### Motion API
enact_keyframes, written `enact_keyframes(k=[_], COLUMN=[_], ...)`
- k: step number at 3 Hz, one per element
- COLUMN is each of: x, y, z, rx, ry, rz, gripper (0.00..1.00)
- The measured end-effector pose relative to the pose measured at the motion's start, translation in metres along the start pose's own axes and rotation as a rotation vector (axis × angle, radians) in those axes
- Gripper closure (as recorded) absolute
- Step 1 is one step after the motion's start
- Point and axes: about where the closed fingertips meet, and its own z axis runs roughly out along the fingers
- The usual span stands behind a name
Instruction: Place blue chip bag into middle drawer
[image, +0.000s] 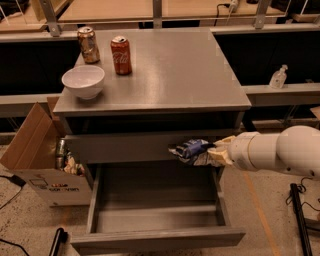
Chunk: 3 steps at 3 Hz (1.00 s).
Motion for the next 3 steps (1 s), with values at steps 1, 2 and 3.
enact_keyframes(k=[1, 2, 3], x=[0.015, 0.054, 0.091], y=[0.000, 0.015, 0.034], z=[0.031, 0.099, 0.156], rx=[-0.034, -0.098, -0.144], ry=[0.031, 0.081, 0.101], rz=[0.036, 0.106, 0.150], gripper=[1.00, 1.00, 1.00])
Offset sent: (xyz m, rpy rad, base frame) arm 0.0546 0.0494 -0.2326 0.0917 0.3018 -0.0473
